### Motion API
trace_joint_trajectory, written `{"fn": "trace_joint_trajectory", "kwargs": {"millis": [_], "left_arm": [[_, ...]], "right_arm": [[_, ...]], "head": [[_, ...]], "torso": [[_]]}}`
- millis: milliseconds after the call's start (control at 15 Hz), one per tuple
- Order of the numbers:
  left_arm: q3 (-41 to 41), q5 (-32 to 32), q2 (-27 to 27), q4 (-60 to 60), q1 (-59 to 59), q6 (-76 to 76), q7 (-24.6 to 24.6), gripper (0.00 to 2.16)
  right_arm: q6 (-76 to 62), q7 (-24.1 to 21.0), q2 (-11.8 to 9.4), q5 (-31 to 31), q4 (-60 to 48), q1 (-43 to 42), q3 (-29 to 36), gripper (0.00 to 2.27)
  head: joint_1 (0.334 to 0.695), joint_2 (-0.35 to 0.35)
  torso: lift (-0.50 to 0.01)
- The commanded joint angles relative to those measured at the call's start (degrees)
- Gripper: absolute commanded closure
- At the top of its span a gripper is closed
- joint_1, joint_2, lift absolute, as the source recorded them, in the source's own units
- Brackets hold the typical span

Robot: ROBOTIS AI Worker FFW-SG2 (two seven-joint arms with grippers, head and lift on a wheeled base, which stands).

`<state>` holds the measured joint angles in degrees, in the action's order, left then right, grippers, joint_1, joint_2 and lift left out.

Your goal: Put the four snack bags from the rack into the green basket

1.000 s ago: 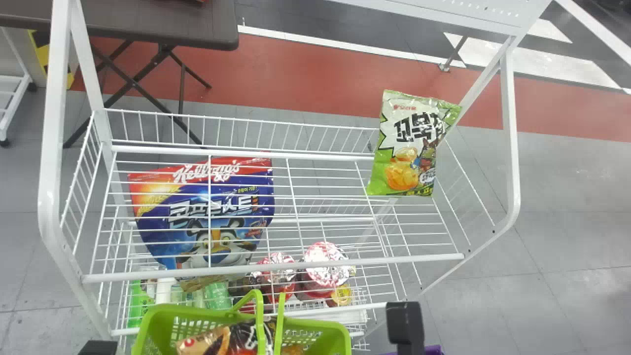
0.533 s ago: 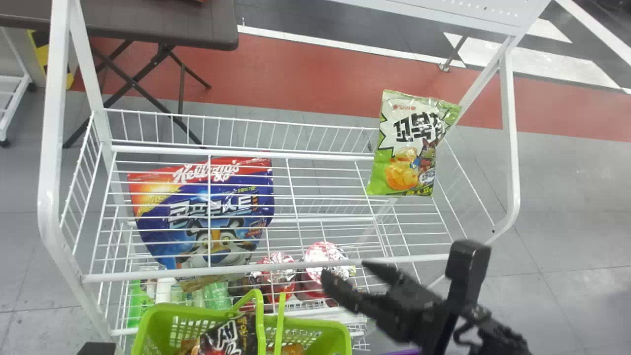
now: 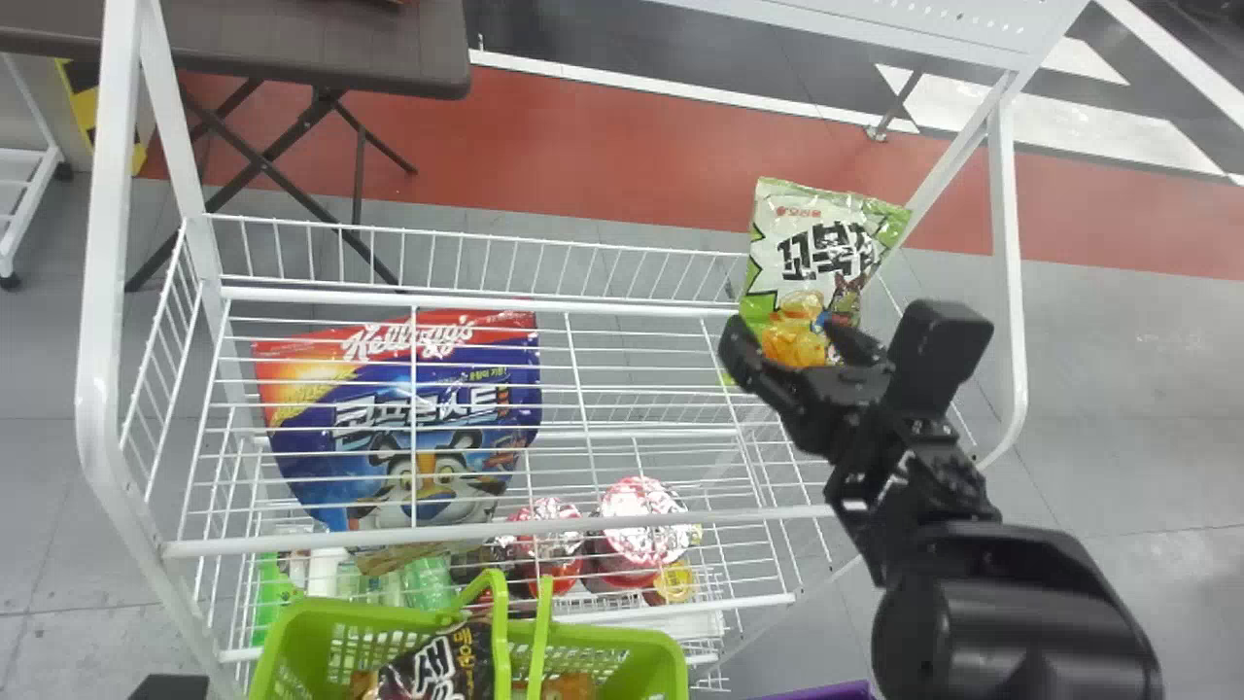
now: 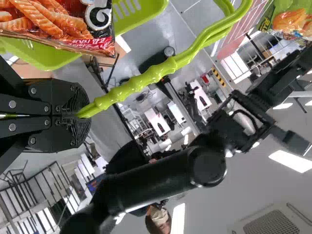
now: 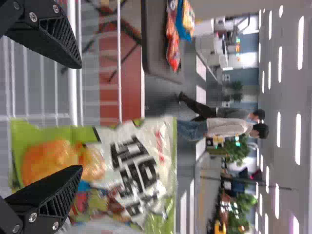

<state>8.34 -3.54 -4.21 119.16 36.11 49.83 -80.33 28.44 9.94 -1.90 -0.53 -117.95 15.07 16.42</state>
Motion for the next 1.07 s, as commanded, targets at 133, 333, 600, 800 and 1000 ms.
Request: {"fn": "trace_joint_trajectory", "kwargs": {"millis": [133, 333, 600, 800, 1000], "left_arm": [[-0.78, -0.24, -0.01, -0.50, -0.08, -0.12, -0.35, 2.14], [-0.08, 0.28, 0.08, -0.59, -0.34, 0.41, 0.18, 2.14], [0.89, 0.81, 0.34, -1.12, -0.26, 0.58, 0.53, 2.14], [1.24, 1.25, 0.43, -0.94, -0.26, 0.58, 0.79, 2.14], [1.50, 1.52, 0.60, -1.73, -1.05, 0.76, 1.84, 2.14]], "right_arm": [[2.46, -1.33, -0.47, 5.01, 10.73, -10.24, 3.97, 0.09], [2.11, 0.87, -3.55, 5.10, 18.20, -14.98, 5.03, 0.09], [0.88, 7.20, -4.16, 4.49, 20.13, -15.42, 5.99, 2.03], [-3.69, 7.02, -3.81, 1.24, 18.28, -11.99, 7.05, 2.15], [-1.76, 7.29, -3.81, -3.51, 12.66, -7.34, 9.51, 2.16]], "head": [[0.695, -0.350], [0.695, -0.350], [0.695, -0.350], [0.695, -0.350], [0.695, -0.350]], "torso": [[-0.006], [-0.006], [-0.006], [-0.006], [-0.006]]}}
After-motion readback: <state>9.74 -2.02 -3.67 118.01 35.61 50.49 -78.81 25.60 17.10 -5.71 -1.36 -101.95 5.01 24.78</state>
